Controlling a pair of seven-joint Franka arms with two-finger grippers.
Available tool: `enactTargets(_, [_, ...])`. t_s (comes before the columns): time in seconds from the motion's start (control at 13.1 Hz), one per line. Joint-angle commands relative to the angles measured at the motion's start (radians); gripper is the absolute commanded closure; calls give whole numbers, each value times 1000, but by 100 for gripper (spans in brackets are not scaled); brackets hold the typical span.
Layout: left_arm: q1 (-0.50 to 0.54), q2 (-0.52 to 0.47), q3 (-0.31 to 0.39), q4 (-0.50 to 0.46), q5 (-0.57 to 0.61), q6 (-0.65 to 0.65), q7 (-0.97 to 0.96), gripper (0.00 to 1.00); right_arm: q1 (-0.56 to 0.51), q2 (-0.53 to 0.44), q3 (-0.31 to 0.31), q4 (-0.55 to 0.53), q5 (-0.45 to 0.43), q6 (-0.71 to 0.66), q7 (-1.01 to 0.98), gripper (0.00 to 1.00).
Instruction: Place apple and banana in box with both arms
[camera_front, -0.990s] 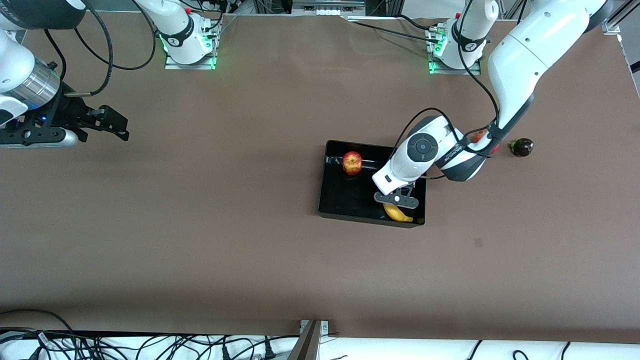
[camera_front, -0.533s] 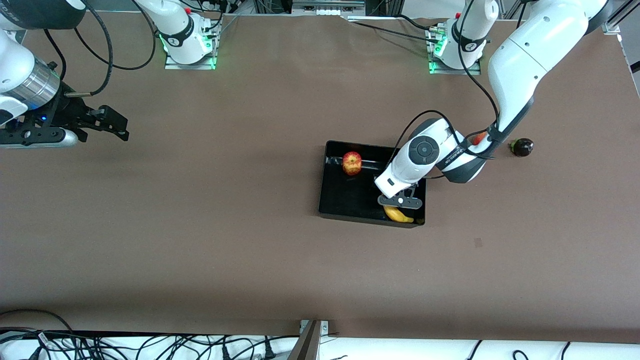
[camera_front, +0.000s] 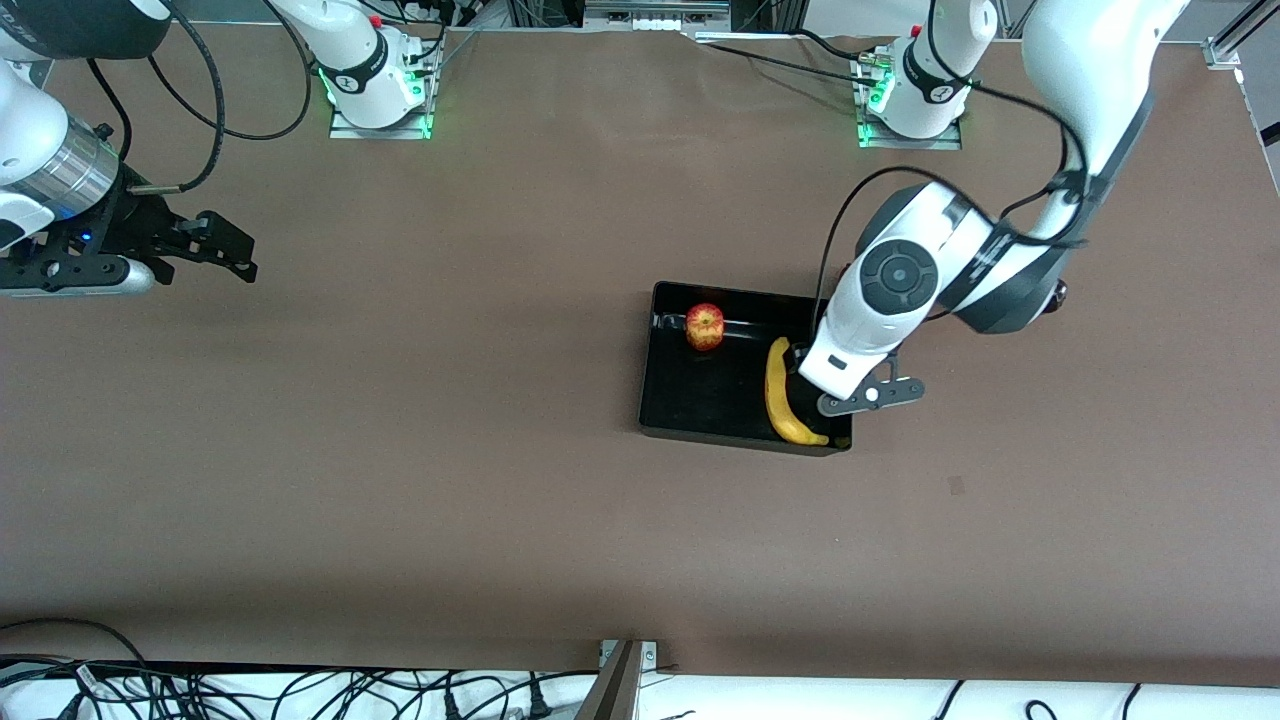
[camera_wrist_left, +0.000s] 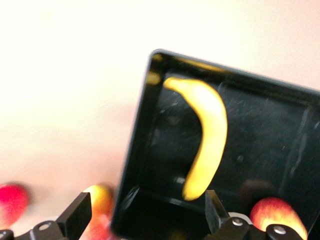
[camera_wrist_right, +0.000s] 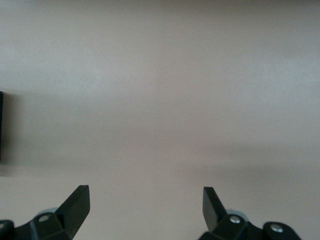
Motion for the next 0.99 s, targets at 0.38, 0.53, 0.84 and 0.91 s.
enactTargets(0.38, [39,-357,363,97,-310,-389,792,0,-8,9,12,22,-18,-4,6,0])
enactTargets(0.53, [7,-434,460,80,-314,-411,869,0,-13,6,10,24,-16,-1,6,0])
enactTargets(0.84, [-111,-558,638,46,-340,-415,869,0,-18,10,-4,44,-16,3,6,0])
enactTargets(0.91, [-157,-572,694,58,-343,-414,853,0,-18,10,-4,51,-14,3,3,0])
